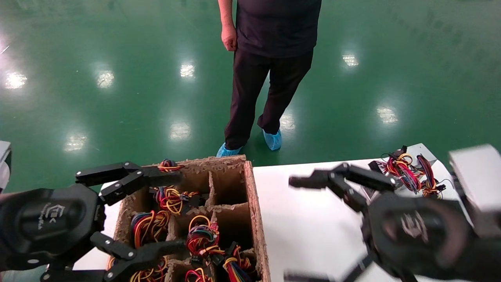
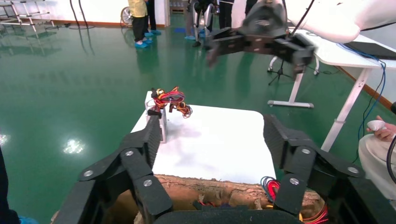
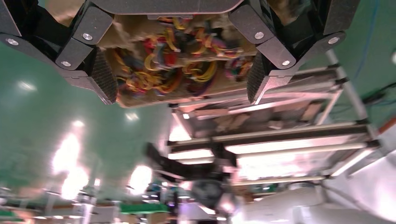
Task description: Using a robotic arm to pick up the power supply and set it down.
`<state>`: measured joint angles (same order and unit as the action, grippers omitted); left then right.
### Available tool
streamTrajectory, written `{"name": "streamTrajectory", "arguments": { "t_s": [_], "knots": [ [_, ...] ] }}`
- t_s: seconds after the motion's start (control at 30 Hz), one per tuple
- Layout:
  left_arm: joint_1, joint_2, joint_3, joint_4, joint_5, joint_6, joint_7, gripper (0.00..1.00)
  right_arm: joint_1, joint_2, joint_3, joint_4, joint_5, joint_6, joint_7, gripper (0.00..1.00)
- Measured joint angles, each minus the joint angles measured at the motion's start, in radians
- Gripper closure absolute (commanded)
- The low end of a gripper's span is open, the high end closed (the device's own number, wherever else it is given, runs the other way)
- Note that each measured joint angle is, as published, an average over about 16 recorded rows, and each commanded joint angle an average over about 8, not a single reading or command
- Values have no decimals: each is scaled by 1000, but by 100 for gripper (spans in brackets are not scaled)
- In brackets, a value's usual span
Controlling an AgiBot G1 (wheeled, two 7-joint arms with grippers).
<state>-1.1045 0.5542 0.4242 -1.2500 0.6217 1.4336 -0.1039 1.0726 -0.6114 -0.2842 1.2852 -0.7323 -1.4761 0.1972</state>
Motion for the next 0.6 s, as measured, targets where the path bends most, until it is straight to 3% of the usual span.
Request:
{"name": "streamTrajectory", "arguments": {
  "t_s": [0.3, 0.6],
  "knots": [
    [0, 0, 0, 0, 0, 0, 0, 0, 5, 0, 15, -3, 6, -61, -17, 0],
    [0, 0, 0, 0, 0, 0, 0, 0, 4, 0, 10, -2, 5, -37, -12, 0]
  ]
}}
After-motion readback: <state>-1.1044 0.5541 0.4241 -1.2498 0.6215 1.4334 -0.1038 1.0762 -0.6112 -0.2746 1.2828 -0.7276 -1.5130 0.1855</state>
